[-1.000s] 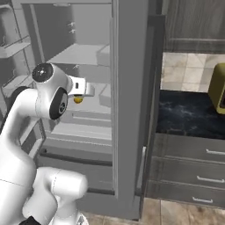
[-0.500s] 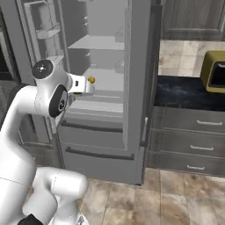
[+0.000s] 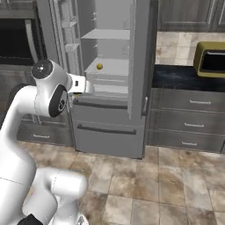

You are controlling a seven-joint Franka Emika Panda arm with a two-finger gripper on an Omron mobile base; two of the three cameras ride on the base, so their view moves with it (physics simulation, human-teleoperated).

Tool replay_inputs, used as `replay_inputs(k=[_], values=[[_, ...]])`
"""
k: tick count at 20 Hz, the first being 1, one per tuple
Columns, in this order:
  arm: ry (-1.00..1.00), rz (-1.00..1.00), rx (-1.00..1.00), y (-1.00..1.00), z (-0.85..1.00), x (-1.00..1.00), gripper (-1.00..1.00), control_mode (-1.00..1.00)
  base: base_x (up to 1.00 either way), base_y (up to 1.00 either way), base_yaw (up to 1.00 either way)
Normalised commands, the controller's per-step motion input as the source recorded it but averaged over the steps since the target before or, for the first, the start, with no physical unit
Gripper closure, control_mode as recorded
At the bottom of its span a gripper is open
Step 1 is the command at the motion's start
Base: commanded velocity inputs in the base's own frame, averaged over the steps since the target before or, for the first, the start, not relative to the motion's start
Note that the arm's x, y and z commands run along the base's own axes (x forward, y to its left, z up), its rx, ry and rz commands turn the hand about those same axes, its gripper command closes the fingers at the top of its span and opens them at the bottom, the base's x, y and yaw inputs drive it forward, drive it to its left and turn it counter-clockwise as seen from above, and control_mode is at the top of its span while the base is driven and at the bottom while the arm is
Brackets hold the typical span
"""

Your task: Take the cheese, steak, and lemon from the fridge and place them on the plate on the dining counter to create an appetizer plate.

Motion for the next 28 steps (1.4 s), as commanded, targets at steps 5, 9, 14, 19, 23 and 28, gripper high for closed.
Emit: replay_inputs(k=[5,9,14,19,23,28], values=[[0.0,0.0,0.0,0.0,0.0,0.0,1.0,1.0,-1.0,-0.34,0.0],[0.0,0.0,0.0,0.0,0.0,0.0,1.0,1.0,-1.0,-0.28,-0.01],[0.0,0.0,0.0,0.0,0.0,0.0,1.0,1.0,-1.0,-0.29,0.0],[0.0,0.0,0.0,0.0,0.0,0.0,1.0,1.0,-1.0,-0.3,0.0],[0.0,0.0,0.0,0.0,0.0,0.0,1.0,1.0,-1.0,-0.31,0.0],[0.0,0.0,0.0,0.0,0.0,0.0,1.0,1.0,-1.0,-0.33,0.0]])
